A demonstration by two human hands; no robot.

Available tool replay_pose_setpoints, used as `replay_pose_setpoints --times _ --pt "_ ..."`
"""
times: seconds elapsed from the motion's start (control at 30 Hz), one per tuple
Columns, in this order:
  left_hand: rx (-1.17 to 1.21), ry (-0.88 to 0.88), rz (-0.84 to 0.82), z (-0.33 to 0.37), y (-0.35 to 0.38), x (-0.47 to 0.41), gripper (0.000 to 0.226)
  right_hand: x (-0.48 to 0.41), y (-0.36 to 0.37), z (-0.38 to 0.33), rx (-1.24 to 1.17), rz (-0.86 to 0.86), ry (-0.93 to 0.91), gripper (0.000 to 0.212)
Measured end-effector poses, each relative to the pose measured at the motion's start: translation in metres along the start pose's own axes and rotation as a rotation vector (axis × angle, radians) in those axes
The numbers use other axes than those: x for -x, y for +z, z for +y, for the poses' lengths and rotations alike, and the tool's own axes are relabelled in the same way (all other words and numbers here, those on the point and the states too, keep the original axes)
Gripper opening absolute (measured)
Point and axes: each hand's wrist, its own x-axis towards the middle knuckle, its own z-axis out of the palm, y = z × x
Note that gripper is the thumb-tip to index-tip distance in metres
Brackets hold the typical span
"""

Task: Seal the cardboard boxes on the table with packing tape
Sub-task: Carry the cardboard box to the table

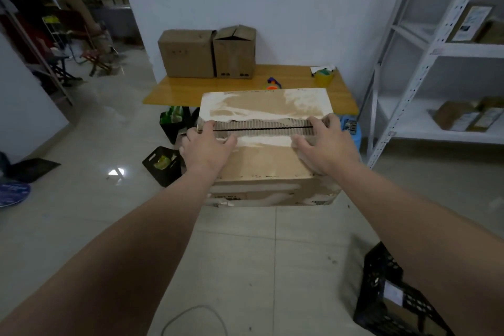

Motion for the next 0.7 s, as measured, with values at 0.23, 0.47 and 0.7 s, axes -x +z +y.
replay_pose_setpoints --times 0.23,0.47,0.7 --pt "-0.045 0.021 -0.006 0.029 0.040 -0.094 0.067 -0.094 0.026 0.011 -0.002 -0.012 0.040 0.065" --pt "-0.082 0.054 -0.042 0.051 0.079 -0.190 0.067 -0.187 0.056 0.015 -0.009 -0.012 0.104 0.068" --pt "-0.094 0.111 -0.078 0.095 0.119 -0.266 0.067 -0.265 0.067 0.042 -0.014 -0.015 0.176 0.069"
